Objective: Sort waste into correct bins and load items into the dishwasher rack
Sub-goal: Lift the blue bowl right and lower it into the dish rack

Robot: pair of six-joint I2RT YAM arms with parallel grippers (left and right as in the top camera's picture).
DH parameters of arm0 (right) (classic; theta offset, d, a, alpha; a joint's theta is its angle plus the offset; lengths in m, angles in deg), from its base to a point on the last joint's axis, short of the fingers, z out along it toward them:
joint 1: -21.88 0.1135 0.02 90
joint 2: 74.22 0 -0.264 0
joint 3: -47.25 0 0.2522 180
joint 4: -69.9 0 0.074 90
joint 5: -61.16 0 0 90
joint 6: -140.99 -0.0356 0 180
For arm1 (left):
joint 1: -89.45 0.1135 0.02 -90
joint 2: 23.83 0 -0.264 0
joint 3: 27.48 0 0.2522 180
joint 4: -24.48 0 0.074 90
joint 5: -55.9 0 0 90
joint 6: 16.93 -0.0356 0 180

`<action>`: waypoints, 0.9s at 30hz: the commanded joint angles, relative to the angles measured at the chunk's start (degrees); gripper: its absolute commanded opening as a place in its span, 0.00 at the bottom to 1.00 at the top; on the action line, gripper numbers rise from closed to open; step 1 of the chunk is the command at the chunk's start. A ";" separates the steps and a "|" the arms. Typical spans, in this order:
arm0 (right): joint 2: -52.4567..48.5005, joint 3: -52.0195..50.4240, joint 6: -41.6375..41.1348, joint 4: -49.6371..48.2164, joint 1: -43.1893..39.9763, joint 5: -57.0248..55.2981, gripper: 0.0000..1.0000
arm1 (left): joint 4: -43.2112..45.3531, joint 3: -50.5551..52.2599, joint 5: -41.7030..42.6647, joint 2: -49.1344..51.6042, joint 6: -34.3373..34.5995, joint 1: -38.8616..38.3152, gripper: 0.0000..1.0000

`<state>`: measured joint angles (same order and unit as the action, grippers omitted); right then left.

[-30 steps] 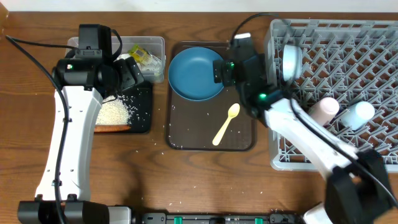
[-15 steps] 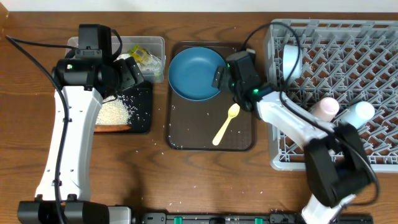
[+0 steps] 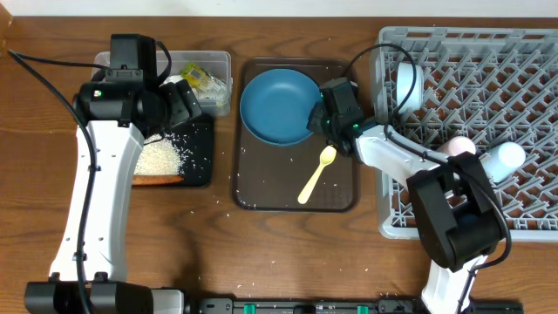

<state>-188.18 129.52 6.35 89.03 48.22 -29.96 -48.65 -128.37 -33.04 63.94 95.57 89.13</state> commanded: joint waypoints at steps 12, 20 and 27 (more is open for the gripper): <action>-1.22 1.05 5.03 1.70 -1.95 6.25 0.01 | -0.15 -0.09 -0.90 0.33 -0.11 0.26 0.96; 5.01 15.67 23.39 17.46 -6.03 8.41 0.01 | -0.15 -0.09 -0.90 0.33 -0.11 0.26 0.96; 11.80 28.33 28.63 32.39 -8.37 -5.77 0.01 | -0.15 -0.09 -0.90 0.33 -0.11 0.26 0.96</action>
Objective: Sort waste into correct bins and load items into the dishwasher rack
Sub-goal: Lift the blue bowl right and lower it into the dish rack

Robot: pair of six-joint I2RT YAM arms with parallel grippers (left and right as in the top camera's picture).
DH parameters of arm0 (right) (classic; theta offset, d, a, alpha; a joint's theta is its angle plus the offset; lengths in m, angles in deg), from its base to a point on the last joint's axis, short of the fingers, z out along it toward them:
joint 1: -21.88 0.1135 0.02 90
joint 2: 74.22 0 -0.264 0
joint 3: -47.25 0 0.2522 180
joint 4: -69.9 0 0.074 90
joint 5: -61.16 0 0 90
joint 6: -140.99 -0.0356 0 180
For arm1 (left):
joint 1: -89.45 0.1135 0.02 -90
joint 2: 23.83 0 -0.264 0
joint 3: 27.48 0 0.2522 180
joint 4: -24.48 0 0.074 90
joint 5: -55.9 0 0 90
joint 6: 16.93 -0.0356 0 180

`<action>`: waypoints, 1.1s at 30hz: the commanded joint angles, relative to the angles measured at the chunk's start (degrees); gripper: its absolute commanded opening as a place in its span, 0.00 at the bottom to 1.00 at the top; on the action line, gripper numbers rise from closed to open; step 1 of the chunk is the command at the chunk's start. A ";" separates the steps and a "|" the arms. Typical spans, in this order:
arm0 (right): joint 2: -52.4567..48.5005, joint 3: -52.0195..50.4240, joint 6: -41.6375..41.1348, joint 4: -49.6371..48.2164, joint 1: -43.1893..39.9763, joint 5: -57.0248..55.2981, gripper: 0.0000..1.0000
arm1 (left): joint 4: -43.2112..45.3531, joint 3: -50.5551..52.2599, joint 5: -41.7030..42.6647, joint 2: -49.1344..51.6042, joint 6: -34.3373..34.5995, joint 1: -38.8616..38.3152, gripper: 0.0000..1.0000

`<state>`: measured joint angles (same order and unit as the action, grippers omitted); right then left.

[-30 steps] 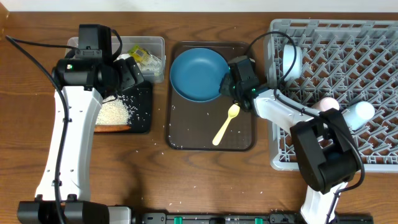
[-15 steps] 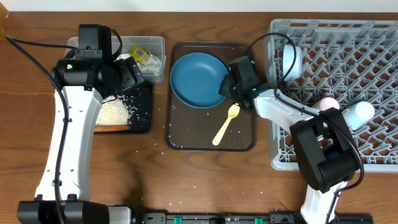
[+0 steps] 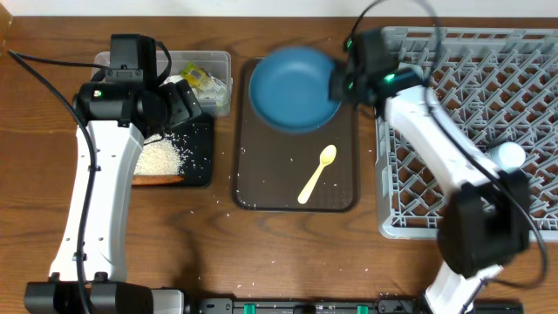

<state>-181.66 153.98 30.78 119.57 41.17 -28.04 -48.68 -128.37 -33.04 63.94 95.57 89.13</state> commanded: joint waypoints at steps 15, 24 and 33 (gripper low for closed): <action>10.10 4.37 3.17 7.02 -9.35 -75.84 0.01 | -0.13 -0.09 -0.90 0.33 -0.11 0.26 0.96; 8.52 4.33 12.20 -2.21 -21.00 -74.60 0.01 | -0.13 -0.09 -0.90 0.33 -0.11 0.26 0.96; 1.44 4.31 33.11 -15.04 -29.09 -64.54 0.01 | -0.13 -0.09 -0.90 0.33 -0.11 0.26 0.96</action>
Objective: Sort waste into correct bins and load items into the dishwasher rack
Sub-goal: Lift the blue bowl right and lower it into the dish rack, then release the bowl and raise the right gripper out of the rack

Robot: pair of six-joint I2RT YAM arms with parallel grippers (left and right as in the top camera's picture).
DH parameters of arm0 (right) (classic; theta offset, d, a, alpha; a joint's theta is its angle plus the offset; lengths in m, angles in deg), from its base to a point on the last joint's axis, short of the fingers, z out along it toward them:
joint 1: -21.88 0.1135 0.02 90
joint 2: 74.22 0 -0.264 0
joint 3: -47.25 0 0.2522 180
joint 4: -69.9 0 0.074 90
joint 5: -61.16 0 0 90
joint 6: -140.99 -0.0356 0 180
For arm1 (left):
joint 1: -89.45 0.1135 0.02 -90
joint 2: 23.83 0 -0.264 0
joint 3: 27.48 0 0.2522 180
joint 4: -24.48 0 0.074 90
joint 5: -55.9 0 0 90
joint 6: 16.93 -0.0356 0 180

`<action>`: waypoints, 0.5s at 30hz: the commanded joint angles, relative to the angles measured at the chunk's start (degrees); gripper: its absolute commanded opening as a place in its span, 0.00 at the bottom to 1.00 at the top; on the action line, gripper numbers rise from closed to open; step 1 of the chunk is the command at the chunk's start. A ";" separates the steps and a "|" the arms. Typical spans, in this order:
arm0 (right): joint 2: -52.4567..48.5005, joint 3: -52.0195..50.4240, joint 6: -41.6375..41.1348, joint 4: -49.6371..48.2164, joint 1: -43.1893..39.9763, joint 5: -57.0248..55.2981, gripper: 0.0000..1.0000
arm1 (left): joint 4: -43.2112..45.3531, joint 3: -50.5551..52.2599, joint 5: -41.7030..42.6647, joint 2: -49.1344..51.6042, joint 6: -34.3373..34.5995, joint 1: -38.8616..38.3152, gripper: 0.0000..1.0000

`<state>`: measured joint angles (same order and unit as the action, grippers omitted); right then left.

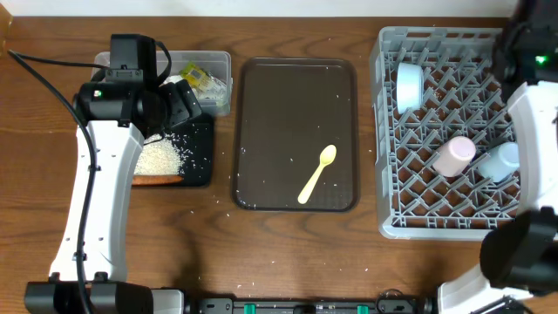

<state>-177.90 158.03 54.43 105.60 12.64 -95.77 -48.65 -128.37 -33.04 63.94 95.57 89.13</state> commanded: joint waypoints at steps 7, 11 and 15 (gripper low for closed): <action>-7.63 0.26 27.04 -10.95 -2.23 6.38 0.01 | -0.15 -0.09 -0.90 0.33 -0.11 0.26 0.96; -8.13 0.26 37.09 -13.99 -3.32 11.47 0.01 | -0.15 -0.09 -0.90 0.33 -0.11 0.26 0.96; -8.13 0.26 47.89 -15.37 -4.87 15.98 0.01 | -0.15 -0.09 -0.90 0.33 -0.11 0.26 0.96</action>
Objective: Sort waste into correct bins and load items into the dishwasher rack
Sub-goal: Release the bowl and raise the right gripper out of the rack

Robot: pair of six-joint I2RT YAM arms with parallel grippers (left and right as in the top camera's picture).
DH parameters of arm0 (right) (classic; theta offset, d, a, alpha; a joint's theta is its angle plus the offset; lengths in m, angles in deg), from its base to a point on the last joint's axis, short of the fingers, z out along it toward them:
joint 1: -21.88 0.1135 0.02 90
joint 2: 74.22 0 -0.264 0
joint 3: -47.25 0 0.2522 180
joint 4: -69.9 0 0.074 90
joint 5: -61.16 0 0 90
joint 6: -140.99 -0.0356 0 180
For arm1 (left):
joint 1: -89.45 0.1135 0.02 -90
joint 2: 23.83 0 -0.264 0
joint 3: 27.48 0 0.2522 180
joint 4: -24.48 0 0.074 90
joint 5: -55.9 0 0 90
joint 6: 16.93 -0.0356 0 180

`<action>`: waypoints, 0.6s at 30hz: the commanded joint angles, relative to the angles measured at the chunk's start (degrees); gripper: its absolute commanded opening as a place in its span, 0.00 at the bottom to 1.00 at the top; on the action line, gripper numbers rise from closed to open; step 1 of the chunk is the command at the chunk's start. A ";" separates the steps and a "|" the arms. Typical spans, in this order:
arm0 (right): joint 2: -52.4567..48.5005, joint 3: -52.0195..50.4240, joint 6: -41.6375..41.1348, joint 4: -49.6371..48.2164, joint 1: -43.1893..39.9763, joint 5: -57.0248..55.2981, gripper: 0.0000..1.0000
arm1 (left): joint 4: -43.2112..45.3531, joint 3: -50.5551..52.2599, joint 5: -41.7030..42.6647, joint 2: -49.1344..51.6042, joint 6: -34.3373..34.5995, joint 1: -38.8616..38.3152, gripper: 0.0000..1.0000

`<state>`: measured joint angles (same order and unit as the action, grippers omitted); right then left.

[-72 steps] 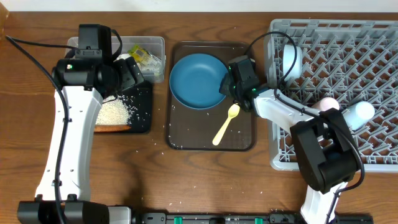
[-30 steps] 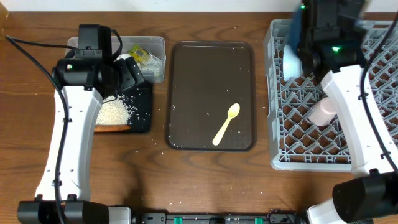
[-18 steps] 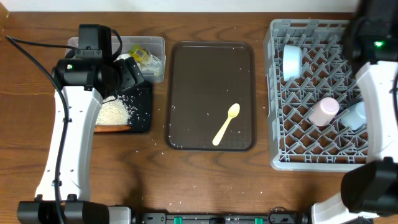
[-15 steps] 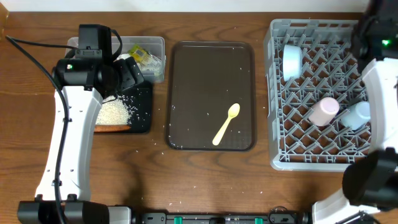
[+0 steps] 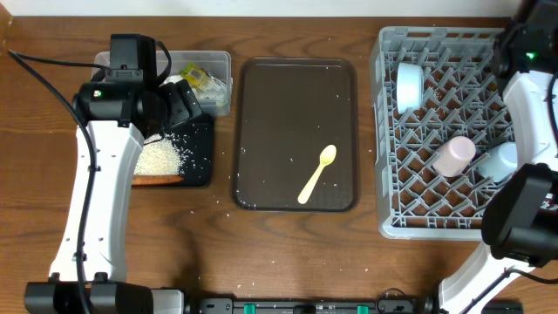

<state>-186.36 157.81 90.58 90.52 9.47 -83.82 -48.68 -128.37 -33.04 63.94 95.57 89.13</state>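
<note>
A yellow plastic spoon lies slanted on the brown tray, among scattered rice grains. The grey dishwasher rack holds a white bowl, a pink cup and a pale cup. My right gripper hangs over the rack's far right corner, its fingers hidden under the wrist. The blue plate is out of view. My left gripper hovers where the black bin meets the clear bin, and its jaws cannot be made out.
A clear bin with yellow wrappers stands at the back left. In front of it a black bin holds a heap of white rice. The right arm runs along the rack's right side.
My right arm has shifted slightly at the rack's far right corner. The spoon, the tray, the rack's contents and the left arm stand as before.
My right gripper held the blue plate by its rim on the brown tray. Then the plate was in the air over the tray's back edge. Later the plate was gone from view and the right arm stood at the rack's far right corner, where it remains.
</note>
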 commanded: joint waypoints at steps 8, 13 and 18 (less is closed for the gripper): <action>0.24 0.48 21.33 6.54 -2.29 9.40 0.01 | -0.13 -0.09 -0.90 0.33 -0.11 0.26 0.96; -0.39 0.48 21.35 6.97 -1.55 9.42 0.01 | -0.13 -0.09 -0.90 0.33 -0.11 0.26 0.96; -0.72 0.48 21.33 10.97 0.26 12.15 0.01 | -0.13 -0.09 -0.90 0.33 -0.11 0.26 0.96</action>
<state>-186.21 158.83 110.27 99.00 8.31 -74.72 -48.68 -128.37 -33.04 63.94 95.57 89.13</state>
